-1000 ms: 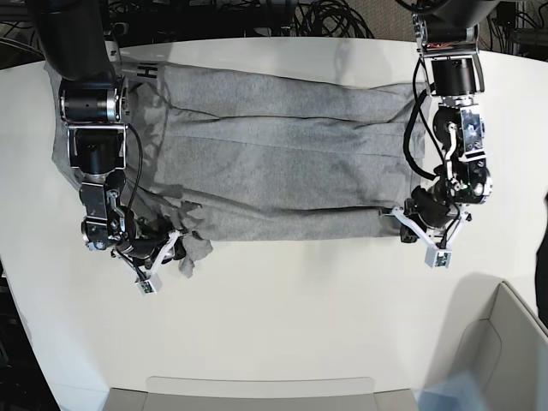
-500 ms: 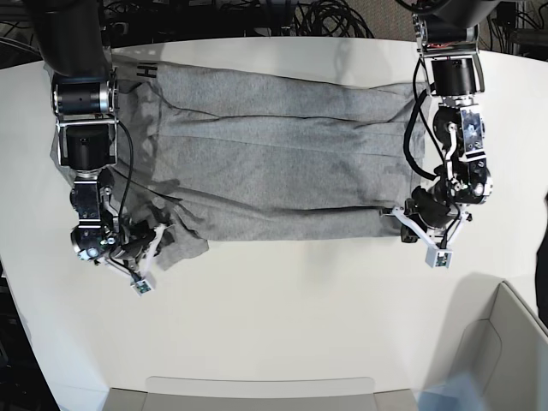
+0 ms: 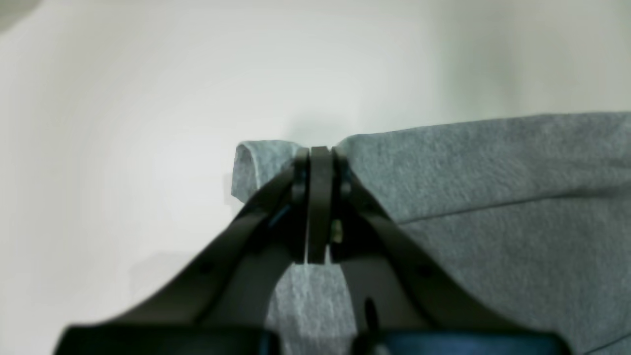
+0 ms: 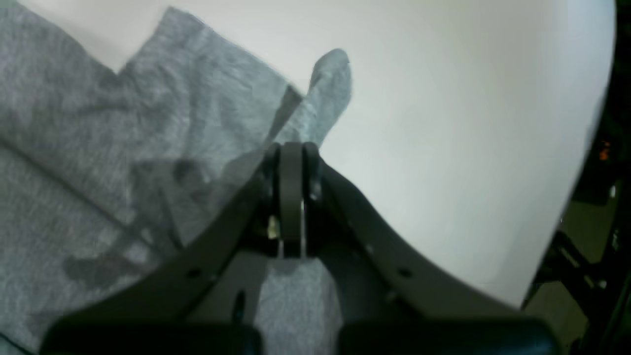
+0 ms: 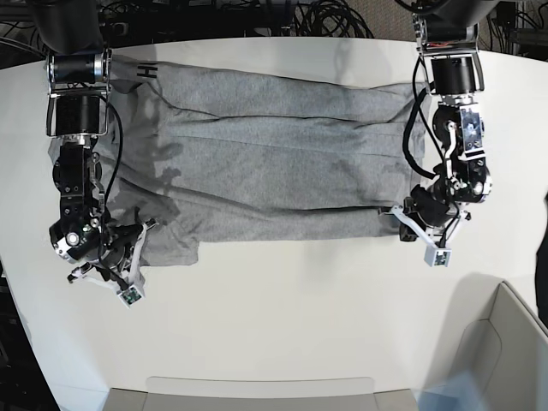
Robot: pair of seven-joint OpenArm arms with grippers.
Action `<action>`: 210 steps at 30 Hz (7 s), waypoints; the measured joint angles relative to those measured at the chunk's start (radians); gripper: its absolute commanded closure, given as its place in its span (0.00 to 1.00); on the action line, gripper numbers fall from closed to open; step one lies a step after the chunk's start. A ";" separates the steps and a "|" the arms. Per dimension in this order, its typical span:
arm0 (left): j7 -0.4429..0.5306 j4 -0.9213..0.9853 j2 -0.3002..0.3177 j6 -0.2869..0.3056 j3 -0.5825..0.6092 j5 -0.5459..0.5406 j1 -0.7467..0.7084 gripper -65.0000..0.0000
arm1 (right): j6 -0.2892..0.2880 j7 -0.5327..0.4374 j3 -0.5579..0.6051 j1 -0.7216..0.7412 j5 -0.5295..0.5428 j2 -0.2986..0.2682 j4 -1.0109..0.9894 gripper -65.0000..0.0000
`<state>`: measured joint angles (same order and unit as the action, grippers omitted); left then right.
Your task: Fold the T-shirt properly
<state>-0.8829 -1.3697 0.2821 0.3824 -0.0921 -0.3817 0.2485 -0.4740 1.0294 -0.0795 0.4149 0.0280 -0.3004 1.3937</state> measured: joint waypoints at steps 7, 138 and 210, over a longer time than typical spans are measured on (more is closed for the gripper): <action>-0.003 0.000 0.000 0.000 0.000 0.000 -0.006 1.00 | -0.001 0.053 -0.100 -0.113 0.107 -0.032 0.132 1.00; -0.105 -0.471 0.001 0.000 -0.113 -0.002 -0.349 1.00 | -0.109 0.058 -0.211 -0.447 0.185 0.021 0.142 0.99; -0.264 -0.542 0.008 -0.011 -0.284 -0.343 -0.497 0.67 | -0.209 0.261 -0.572 -0.875 0.395 -0.007 0.645 0.65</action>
<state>-1.1469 -1.9114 0.2897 0.3717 -0.3763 -0.7246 -0.2489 -0.6827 1.2900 -0.6514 -0.4599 0.4232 -0.3077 2.0392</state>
